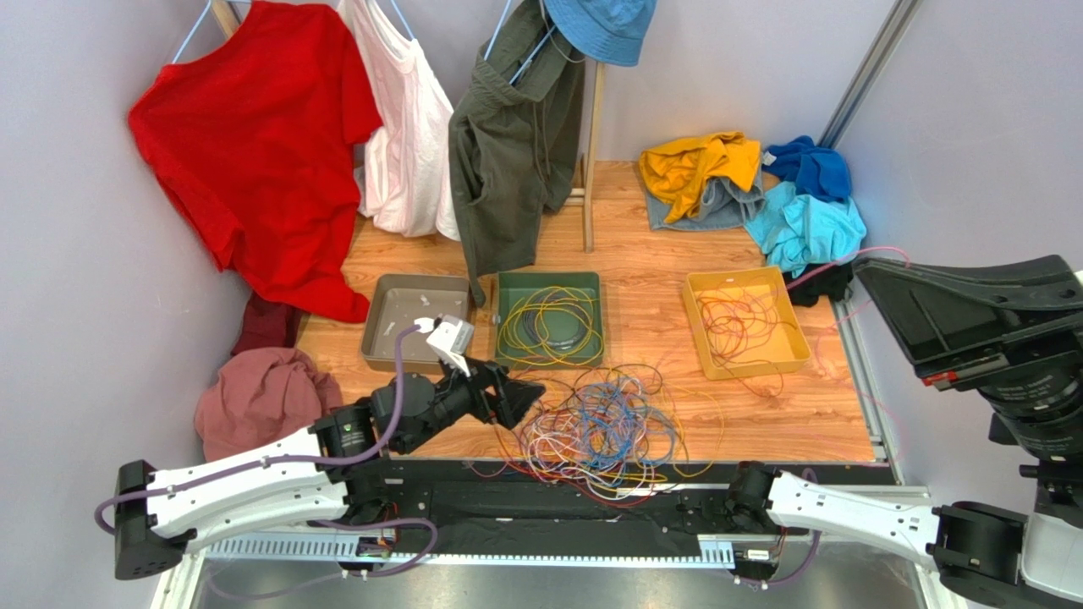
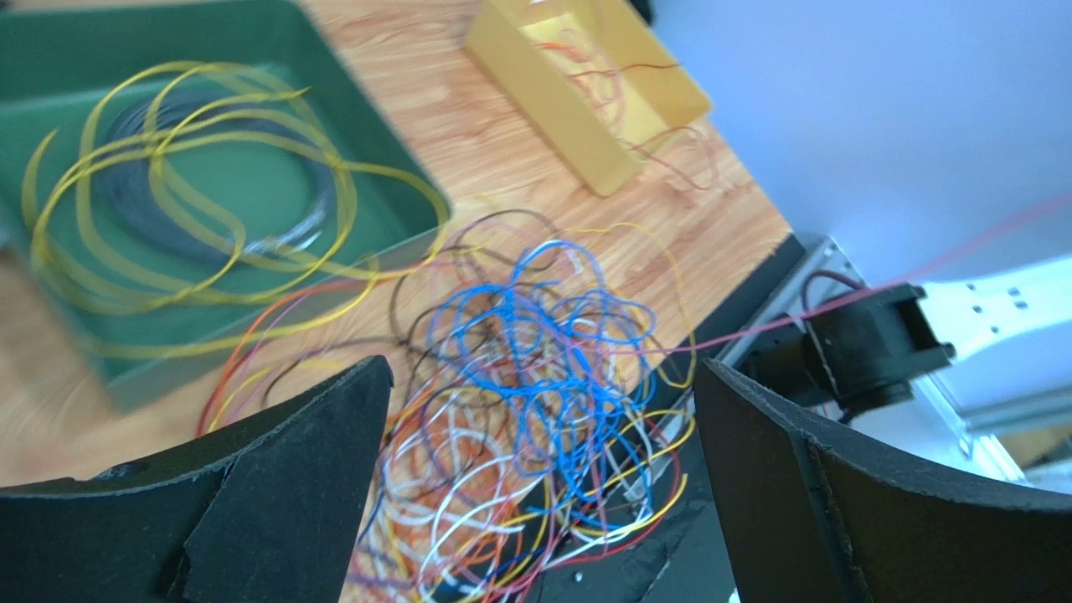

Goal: Untangle the cables

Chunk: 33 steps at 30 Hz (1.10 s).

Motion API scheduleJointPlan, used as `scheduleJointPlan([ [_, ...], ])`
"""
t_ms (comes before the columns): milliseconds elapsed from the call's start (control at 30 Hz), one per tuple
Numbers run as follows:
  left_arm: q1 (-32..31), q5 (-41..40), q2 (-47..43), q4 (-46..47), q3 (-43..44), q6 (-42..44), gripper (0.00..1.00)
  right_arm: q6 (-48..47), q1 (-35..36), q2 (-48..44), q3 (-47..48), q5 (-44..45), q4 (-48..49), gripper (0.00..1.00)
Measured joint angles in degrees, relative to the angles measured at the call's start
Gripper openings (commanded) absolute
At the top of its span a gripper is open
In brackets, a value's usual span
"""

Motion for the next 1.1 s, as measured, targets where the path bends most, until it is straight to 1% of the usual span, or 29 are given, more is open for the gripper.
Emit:
scheduleJointPlan([
  [267,-0.02,11.19,8.09,23.26,-0.11,12.87,0.99,1.99,0.00,1.92,-2.54,-1.03,-1.62,0.00],
  [433,-0.90,19.34,11.78,34.12,-0.09,17.99,0.99,2.69,0.00,2.08,-4.76,-1.03,-2.14,0.00],
  [500,-1.46,21.90,14.38,36.74,0.26,19.47,0.99,2.99,0.00,2.08,-5.81,-1.03,-1.99,0.00],
  [567,-2.08,24.09,19.02,38.69,1.92,20.87,0.99,3.45,0.00,2.10,-6.75,-1.09,-2.12,0.00],
  [700,-4.42,26.10,26.18,40.48,3.45,23.43,0.99,3.98,0.00,2.93,-7.06,-1.40,-2.23,0.00],
  [800,-5.55,26.56,30.27,42.05,3.48,24.94,0.99,4.31,0.00,3.48,-7.06,-1.62,-2.23,0.00],
  [1100,-5.62,25.14,42.45,50.10,4.35,27.82,0.98,5.31,0.00,4.76,-4.74,-3.50,-3.54,0.00],
])
